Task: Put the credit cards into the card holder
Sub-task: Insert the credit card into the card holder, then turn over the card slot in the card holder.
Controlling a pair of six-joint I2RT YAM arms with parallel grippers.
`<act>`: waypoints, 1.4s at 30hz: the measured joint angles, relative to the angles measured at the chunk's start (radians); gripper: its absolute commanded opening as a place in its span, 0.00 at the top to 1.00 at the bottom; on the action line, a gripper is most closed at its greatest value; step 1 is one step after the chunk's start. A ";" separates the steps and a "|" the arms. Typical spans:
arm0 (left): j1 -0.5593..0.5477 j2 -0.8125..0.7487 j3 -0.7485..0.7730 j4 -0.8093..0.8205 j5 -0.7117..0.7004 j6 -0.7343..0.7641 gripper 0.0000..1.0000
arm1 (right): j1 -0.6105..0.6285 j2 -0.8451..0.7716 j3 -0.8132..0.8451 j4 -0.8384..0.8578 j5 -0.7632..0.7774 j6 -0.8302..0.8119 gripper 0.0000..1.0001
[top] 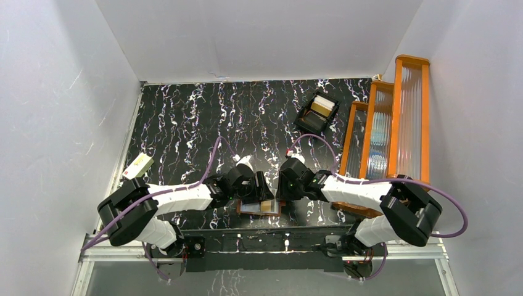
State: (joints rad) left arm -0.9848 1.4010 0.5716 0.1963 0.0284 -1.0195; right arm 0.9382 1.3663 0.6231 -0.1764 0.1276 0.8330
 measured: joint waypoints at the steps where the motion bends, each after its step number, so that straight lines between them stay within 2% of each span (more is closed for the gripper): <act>1: 0.000 0.000 0.000 0.005 0.005 -0.002 0.43 | 0.000 0.002 0.000 0.003 0.000 0.002 0.58; 8: 0.003 -0.102 0.000 -0.052 0.003 -0.001 0.41 | 0.000 -0.005 0.000 -0.007 0.008 0.002 0.58; 17: 0.042 -0.236 0.000 -0.253 -0.073 -0.002 0.37 | 0.001 -0.082 0.008 -0.055 0.023 0.002 0.58; 22: 0.051 -0.230 0.000 -0.295 -0.091 -0.001 0.36 | 0.013 -0.079 0.009 -0.055 0.023 0.002 0.57; 42: 0.054 -0.132 -0.001 -0.285 -0.097 0.015 0.34 | 0.023 -0.031 0.008 -0.023 0.010 0.003 0.58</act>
State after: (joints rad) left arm -0.9310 1.2686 0.5705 -0.0891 -0.0681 -1.0046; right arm 0.9607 1.3357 0.6315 -0.1993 0.1379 0.8356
